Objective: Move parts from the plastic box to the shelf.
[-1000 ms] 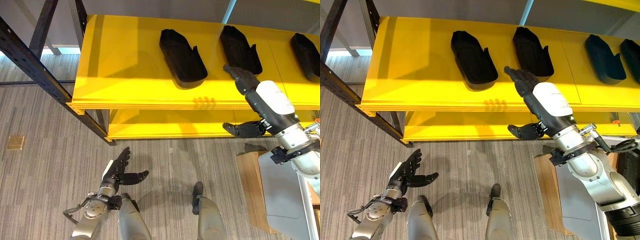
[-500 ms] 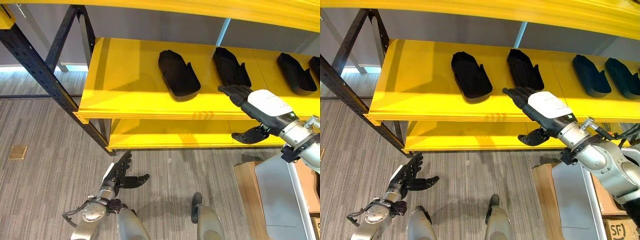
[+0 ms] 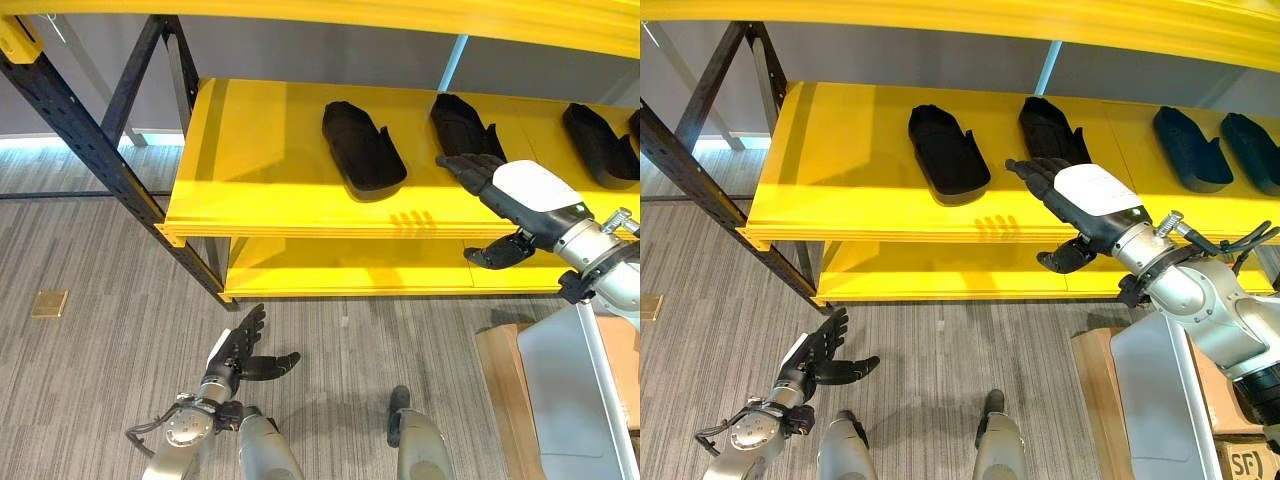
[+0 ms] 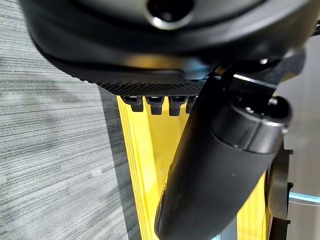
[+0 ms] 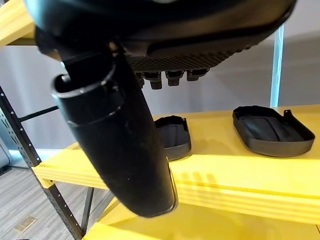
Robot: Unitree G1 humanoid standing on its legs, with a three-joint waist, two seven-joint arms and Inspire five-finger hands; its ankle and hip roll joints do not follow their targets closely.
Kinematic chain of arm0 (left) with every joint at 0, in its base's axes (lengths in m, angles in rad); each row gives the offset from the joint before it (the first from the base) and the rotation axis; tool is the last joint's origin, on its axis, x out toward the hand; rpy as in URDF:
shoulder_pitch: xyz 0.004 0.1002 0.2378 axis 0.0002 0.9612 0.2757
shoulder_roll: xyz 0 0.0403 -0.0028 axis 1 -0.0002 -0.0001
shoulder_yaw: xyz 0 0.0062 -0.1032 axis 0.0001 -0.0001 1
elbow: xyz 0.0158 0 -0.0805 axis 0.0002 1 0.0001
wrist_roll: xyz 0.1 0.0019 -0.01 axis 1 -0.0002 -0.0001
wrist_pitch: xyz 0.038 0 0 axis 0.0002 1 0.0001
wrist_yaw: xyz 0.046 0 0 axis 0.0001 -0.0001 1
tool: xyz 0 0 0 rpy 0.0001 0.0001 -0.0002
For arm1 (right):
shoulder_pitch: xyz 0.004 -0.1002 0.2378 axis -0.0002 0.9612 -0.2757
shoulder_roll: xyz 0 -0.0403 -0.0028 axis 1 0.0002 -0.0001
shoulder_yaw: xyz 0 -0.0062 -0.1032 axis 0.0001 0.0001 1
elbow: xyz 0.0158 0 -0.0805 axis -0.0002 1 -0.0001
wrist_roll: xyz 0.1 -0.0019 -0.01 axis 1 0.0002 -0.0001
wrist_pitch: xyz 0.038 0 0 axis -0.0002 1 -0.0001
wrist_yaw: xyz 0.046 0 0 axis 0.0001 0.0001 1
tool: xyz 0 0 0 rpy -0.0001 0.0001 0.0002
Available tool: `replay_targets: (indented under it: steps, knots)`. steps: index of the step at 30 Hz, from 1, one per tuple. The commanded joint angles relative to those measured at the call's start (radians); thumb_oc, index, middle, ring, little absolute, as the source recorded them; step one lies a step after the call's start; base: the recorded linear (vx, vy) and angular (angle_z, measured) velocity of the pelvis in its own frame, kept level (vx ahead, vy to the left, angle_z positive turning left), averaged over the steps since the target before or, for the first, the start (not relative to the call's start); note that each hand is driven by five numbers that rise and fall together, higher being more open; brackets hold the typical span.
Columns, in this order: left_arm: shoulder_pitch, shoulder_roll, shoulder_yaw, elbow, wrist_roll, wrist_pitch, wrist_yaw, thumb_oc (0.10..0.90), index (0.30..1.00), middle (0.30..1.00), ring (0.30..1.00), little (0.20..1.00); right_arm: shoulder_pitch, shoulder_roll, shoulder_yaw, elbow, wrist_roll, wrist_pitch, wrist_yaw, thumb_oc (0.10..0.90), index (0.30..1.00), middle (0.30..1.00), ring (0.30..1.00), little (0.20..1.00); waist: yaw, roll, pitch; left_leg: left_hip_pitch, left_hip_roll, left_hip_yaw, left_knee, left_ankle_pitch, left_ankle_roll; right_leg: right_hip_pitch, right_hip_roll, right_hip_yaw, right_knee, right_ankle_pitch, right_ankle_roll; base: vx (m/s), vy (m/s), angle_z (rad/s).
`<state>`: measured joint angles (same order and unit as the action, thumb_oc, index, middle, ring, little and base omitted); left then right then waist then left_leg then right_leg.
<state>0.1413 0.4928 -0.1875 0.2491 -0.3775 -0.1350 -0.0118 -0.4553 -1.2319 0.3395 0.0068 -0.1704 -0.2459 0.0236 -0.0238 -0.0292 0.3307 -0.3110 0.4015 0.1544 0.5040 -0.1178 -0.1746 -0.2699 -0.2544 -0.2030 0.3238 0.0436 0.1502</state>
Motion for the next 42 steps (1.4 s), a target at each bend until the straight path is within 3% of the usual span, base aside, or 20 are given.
replay_targets:
  steps: [1,12,20,32,42]
  knots:
    - [-0.031,0.041,-0.01,-0.061,0.004,-0.082,-0.017,0.9,1.0,1.0,1.0,1.0,-0.183,-0.007,-0.027,0.001,-0.013,-0.004,-0.075,0.9,1.0,1.0,1.0,1.0,0.033,-0.017,-0.032,-0.029,0.034,-0.042,-0.099,0.186,-0.031,0.06,-0.006,0.005,0.145,-0.13,0.008,0.0,-0.003,0.05]
    - [-0.026,0.056,0.001,-0.072,-0.002,-0.085,-0.012,0.9,1.0,1.0,1.0,1.0,-0.321,0.009,0.053,0.051,-0.063,0.01,-0.11,0.9,1.0,1.0,1.0,1.0,0.05,0.0,-0.016,-0.051,0.026,-0.048,-0.092,0.185,-0.022,0.036,-0.01,0.004,0.169,-0.132,0.005,0.0,0.0,0.0]
    - [-0.023,0.094,0.004,-0.096,-0.016,-0.087,-0.016,0.9,1.0,1.0,1.0,1.0,-0.53,-0.004,0.237,0.099,-0.134,0.016,-0.106,0.9,1.0,1.0,1.0,1.0,0.073,0.029,0.016,-0.08,0.013,-0.057,-0.081,0.189,-0.017,0.002,-0.024,0.006,0.208,-0.137,0.003,-0.02,-0.001,0.04]
    - [-0.018,0.126,0.026,-0.111,-0.031,-0.09,-0.007,0.9,1.0,1.0,1.0,1.0,-0.749,0.01,0.392,0.159,-0.179,0.03,-0.129,0.9,1.0,1.0,1.0,1.0,0.086,0.052,0.051,-0.118,0.004,-0.056,-0.059,0.186,-0.012,-0.059,-0.037,0.024,0.257,-0.145,0.0,-0.02,-0.001,0.02]
    - [-0.003,0.146,0.055,-0.117,-0.033,-0.097,0.004,0.9,1.0,1.0,1.0,1.0,-0.837,-0.005,0.431,0.207,-0.226,0.046,-0.169,0.9,1.0,1.0,1.0,1.0,0.091,0.064,0.07,-0.15,-0.006,-0.056,-0.056,0.191,-0.007,-0.104,-0.042,0.033,0.283,-0.147,-0.002,0.0,-0.001,0.01]
